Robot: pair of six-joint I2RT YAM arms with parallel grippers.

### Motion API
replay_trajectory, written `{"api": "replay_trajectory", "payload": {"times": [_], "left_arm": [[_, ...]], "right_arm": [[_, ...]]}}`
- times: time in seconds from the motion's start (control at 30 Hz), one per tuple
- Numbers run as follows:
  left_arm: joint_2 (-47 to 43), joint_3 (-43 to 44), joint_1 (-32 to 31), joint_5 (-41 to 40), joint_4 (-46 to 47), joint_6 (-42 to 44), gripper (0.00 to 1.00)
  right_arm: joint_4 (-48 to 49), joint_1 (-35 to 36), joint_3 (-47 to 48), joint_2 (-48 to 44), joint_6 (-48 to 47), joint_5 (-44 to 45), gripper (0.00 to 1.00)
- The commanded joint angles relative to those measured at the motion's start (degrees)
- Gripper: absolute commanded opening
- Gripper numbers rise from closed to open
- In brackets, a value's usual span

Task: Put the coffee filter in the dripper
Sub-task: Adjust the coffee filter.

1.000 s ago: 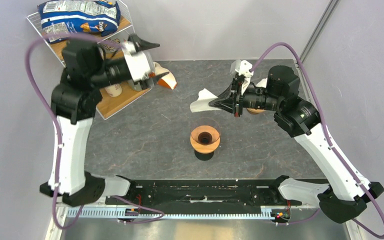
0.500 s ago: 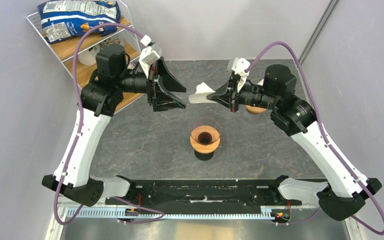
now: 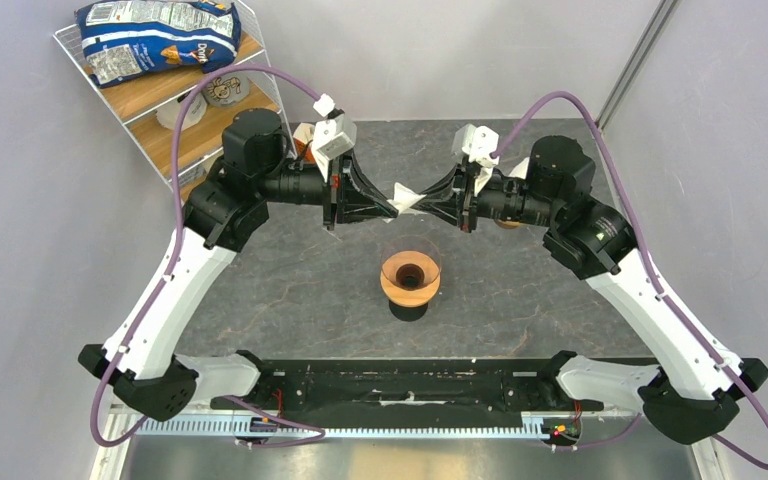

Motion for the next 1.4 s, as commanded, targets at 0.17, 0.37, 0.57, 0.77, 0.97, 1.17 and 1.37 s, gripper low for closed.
{"api": "replay_trajectory", "payload": {"times": [0.17, 0.37, 0.57, 0.77, 0.97, 1.17, 1.37], "left_arm": [[-4.4, -2.4, -0.1, 1.7, 3.8, 6.3, 0.02], [-4.0, 0.9, -0.3, 5.8, -6.6, 17.9, 0.02], [-2.1, 3.7, -3.5, 0.9, -16.6, 28.7, 0.02], [-1.3, 3.6, -3.6, -5.3, -11.4, 21.5, 0.02], [0.6, 4.6, -3.6, -8.1, -12.2, 18.0, 0.02], [0.1, 4.3, -3.6, -8.2, -10.5, 14.7, 0.02], [-0.9, 4.1, -3.6, -5.8, -8.2, 12.6, 0.02]], "right_arm": [[-2.4, 0.3, 0.5, -3.4, 2.2, 1.3, 0.8], [-13.0, 0.3, 5.1, -0.6, 1.7, -3.5, 0.83], [-11.3, 0.2, 7.2, 1.9, 6.3, -10.9, 0.63], [-12.6, 0.2, 7.6, 2.3, 5.4, -14.4, 0.28], [-15.0, 0.6, 10.3, 3.0, 3.0, -14.1, 0.13], [-14.5, 0.9, 10.5, 3.4, 1.7, -3.6, 0.0], [-16.5, 1.0, 8.8, 3.5, 0.6, -4.6, 0.54]]}}
